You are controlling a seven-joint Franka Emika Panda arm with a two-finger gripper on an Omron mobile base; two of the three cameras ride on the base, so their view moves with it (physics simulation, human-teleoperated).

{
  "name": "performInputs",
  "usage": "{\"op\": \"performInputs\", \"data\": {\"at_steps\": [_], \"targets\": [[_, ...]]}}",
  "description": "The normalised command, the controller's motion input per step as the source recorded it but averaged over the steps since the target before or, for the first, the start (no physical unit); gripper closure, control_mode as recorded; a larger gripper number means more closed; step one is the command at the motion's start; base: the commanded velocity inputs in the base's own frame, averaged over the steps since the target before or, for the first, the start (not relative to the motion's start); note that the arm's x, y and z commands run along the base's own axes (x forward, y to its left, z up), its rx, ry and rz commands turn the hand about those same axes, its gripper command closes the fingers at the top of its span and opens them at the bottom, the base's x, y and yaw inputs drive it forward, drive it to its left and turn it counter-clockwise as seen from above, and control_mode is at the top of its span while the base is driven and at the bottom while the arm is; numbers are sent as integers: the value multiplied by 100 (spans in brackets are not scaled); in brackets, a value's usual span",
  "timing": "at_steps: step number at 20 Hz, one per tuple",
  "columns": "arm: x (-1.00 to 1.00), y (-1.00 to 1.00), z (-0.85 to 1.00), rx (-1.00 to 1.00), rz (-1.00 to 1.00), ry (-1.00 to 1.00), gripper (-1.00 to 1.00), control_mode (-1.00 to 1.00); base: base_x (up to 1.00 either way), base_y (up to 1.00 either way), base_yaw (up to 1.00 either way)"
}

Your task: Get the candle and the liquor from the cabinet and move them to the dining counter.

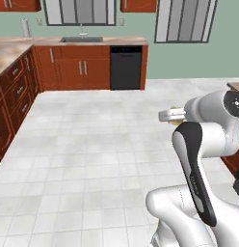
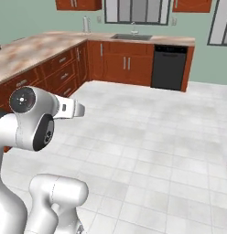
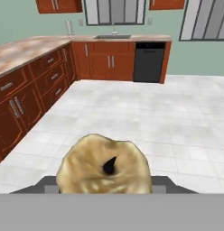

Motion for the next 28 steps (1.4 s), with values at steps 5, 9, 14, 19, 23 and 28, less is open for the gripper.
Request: {"op": "performInputs", "data": {"at_steps": [5, 9, 14, 19, 23, 28], "targets": [[0, 0, 0, 0, 0, 0, 100, 100, 41, 76, 11], [0, 0, 0, 0, 0, 0, 100, 100, 46, 81, 5], [0, 0, 0, 0, 0, 0, 100, 100, 57, 82, 0], [0, 0, 0, 0, 0, 0, 100, 100, 62, 81, 0], [0, 0, 0, 0, 0, 0, 100, 100, 64, 80, 0], [0, 0, 0, 0, 0, 0, 100, 100, 63, 80, 0]]}}
